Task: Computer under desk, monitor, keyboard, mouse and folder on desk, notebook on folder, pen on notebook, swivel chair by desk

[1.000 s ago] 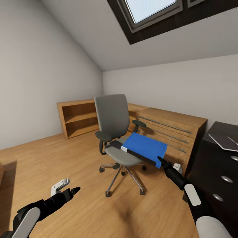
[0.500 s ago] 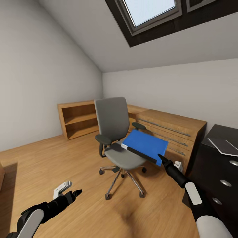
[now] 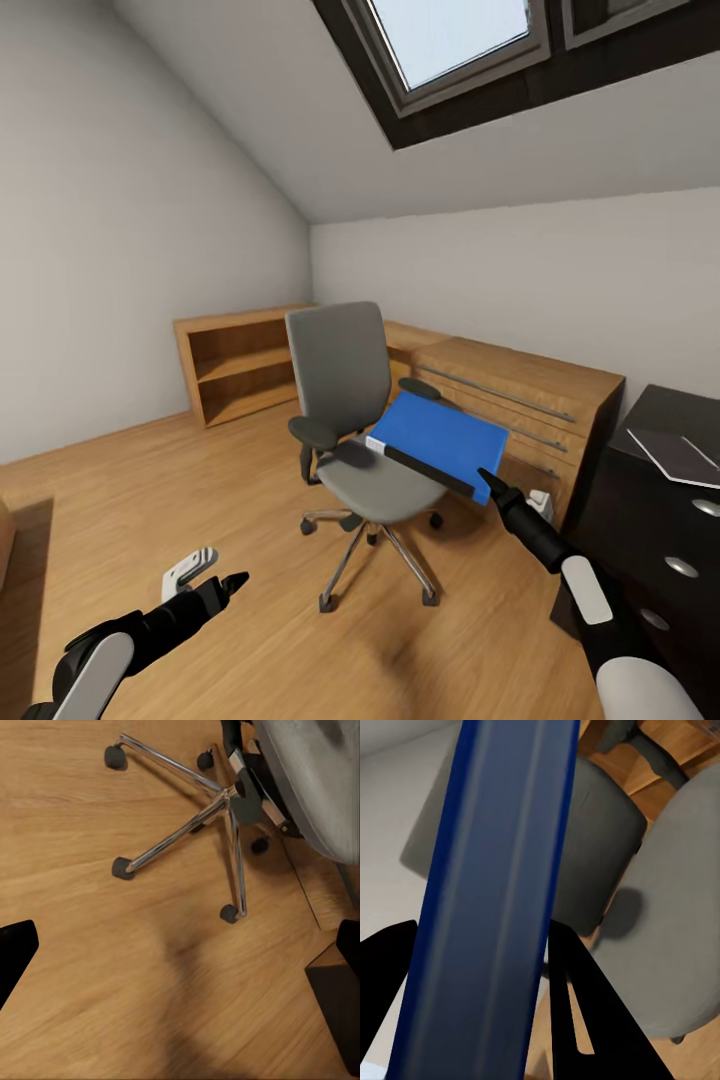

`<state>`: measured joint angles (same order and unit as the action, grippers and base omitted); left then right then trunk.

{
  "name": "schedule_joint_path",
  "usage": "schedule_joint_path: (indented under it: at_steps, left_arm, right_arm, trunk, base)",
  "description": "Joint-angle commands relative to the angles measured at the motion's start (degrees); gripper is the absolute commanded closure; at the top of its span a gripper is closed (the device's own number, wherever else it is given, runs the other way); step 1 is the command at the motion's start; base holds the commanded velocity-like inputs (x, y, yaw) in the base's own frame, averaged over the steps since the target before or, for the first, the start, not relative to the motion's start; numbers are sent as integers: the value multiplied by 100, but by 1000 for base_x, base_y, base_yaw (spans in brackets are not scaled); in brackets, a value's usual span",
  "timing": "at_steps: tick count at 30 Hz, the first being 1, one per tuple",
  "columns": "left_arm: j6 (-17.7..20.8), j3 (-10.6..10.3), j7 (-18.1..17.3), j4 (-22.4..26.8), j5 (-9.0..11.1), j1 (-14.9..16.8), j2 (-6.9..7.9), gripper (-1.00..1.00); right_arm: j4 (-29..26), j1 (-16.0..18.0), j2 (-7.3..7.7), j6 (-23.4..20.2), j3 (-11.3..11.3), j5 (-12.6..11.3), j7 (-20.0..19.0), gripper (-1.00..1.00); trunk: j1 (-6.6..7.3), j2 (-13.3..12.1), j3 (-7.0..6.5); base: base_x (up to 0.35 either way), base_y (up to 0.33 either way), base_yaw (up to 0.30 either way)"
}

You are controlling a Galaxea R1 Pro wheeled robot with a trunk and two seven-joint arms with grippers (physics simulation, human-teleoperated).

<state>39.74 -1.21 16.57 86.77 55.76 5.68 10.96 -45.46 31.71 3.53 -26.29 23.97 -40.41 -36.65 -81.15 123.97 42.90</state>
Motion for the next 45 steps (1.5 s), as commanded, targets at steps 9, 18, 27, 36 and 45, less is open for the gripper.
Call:
schedule_joint_path:
  at_steps: [9,18,27,36,45]
  left_arm:
    - [-225,-17,57,6,75,4,2,-100]
    - [-230,-34,59,-199,-585,4,-334,-100]
    - [-230,-5,57,-256,-874,4,-446,-100]
    - [-323,-8,61,-373,-876,4,-539,-100]
    - [-2218,-485,10,-2151,-1692,4,-582,-100]
  right_arm:
    - [2,-15,67,-45,11,-29,-103,100]
    - [-2025,-909,5,-256,11,-66,-64,100]
    - [-2208,-989,-1,-271,11,-64,-69,100]
    - [-2230,-1050,-39,-267,11,-56,-65,100]
    - [-2350,-1501,-218,-258,25,-31,-86,100]
  trunk:
    - [199,-360,-156]
    - [397,-721,-317]
    - [595,-1081,-479]
    - [792,-1442,-641]
    - [990,-1803,-802]
  base:
    - [0,0,0]
    - [0,0,0]
    - [0,0,0]
    - [0,0,0]
    - [0,0,0]
